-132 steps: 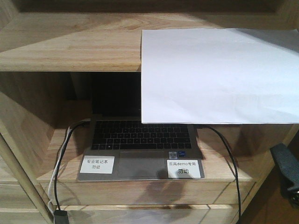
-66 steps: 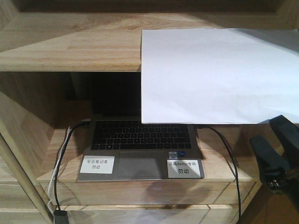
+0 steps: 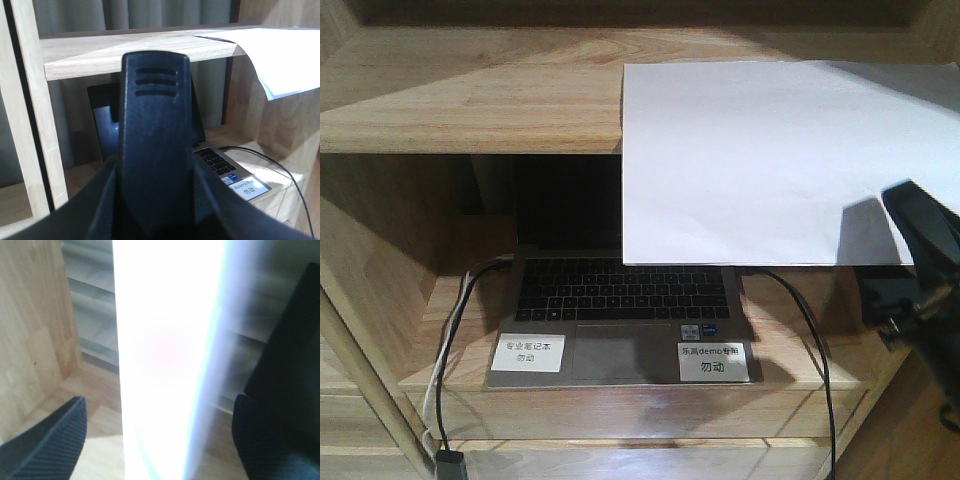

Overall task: Grab stapler and paper to desk for stapling
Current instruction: 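Grasp the white paper edge with the right gripper, then pull the paper off the shelf with the right gripper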

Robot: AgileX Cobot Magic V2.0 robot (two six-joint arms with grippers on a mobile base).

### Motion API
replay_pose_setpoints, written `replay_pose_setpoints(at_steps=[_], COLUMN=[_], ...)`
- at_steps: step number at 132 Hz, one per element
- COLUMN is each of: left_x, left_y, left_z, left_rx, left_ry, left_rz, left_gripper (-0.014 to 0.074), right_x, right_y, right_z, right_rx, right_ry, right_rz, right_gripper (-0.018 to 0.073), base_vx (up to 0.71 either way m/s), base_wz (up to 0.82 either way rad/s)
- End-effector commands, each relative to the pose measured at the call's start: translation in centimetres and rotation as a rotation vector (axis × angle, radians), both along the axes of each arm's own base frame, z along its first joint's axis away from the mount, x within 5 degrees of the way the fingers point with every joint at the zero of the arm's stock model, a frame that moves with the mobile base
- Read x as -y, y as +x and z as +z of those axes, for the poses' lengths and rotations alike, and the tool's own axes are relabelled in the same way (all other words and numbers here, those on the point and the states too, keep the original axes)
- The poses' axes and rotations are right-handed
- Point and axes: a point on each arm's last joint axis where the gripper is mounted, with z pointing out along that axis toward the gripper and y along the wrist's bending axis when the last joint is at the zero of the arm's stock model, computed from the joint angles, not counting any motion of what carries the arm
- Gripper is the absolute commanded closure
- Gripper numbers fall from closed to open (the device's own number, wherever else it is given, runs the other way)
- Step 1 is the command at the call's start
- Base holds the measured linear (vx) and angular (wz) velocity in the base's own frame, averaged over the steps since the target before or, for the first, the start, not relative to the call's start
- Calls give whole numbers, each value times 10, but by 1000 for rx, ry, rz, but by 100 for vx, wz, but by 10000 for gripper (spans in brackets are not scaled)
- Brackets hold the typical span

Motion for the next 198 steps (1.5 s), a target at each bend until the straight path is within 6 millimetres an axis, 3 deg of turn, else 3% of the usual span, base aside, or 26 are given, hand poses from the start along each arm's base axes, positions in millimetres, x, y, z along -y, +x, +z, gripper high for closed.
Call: replay_pose_setpoints(at_steps=[1, 28, 55, 71, 91, 106, 124, 198], left_x=[0, 0, 0, 0, 0, 0, 0, 0], left_y=[-1, -1, -1, -1, -1, -1, -1, -1], left_z=[18, 18, 18, 18, 18, 18, 18, 18], left_rx=[115, 115, 115, 115, 115, 115, 115, 115], left_ry=[-56, -56, -56, -56, -56, -56, -56, -56], left_rz=[-12, -12, -12, -12, -12, -12, -12, -12], left_gripper=[603, 603, 603, 603, 603, 603, 603, 603], right_x=[-2, -5, -5, -4, -5, -7, -9, -2], right_y=[2, 9, 5, 2, 0, -1, -2, -22], right_z=[32, 51, 56, 59, 60, 59, 58, 76], right_rx=[240, 306, 333, 348, 359, 357, 361, 472], right_ry=[74, 91, 91, 95, 87, 77, 61, 60], right_rz=[8, 13, 22, 24, 36, 68, 90, 54], right_gripper=[-3, -3, 1, 51, 216, 410, 575, 566], base_vx=[0, 0, 0, 0, 0, 0, 0, 0], base_wz=[0, 0, 0, 0, 0, 0, 0, 0])
